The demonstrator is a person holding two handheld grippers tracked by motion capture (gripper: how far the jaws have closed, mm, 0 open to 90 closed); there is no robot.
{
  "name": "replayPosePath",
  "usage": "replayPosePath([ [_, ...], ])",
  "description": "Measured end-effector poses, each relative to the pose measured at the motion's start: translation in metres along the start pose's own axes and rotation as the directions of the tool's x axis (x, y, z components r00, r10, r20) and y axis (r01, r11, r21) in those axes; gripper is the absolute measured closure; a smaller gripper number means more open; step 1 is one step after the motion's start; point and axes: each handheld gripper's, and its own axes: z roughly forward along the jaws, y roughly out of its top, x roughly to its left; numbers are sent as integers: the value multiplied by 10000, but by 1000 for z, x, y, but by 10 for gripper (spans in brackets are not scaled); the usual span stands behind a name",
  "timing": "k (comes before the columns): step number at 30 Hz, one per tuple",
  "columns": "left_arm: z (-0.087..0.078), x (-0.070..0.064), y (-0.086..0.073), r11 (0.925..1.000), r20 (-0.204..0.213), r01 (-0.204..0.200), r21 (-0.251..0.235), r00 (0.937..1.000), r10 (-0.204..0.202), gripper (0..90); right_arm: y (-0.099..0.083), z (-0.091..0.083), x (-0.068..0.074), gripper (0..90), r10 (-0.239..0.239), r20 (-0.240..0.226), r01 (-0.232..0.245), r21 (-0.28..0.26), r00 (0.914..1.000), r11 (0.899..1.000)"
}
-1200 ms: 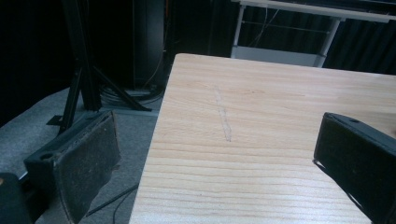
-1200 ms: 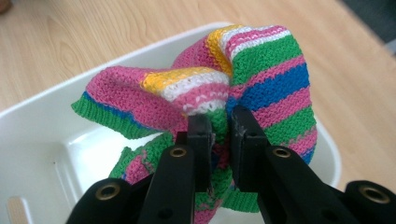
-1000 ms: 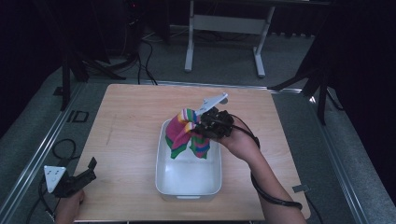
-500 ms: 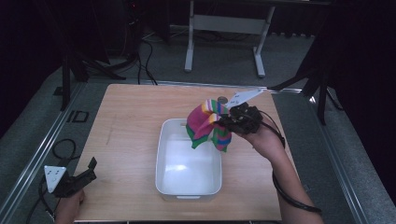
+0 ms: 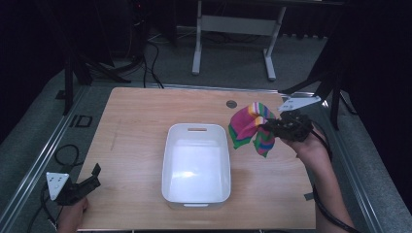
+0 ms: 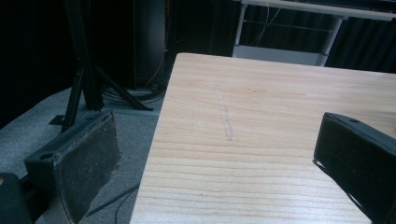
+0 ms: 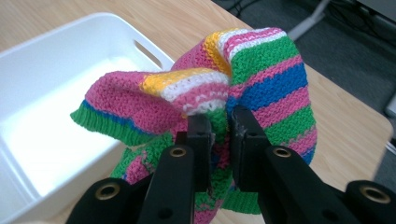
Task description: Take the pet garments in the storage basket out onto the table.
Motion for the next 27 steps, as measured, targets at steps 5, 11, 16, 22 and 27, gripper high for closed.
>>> replayPosePath([
  [5,0,0,0,10000,-12,22,-8,10000,-22,9,-19,1,-12,795,353,171,-355,121,9992,9993],
  [11,0,0,0,10000,19,40,-30,10000,-40,9,-42,13,-21,795,733,242,-742,409,9970,9964],
  [16,0,0,0,10000,17,34,-23,10000,-34,9,-63,31,-25,794,928,140,-935,557,9956,9941],
  [22,0,0,0,10000,22,32,-24,10000,-32,9,-80,56,-27,794,1189,134,-1196,773,9928,9898],
  [27,0,0,0,10000,32,12,-16,10000,-12,9,-93,78,-27,793,1357,-27,-1346,1101,9907,9848],
])
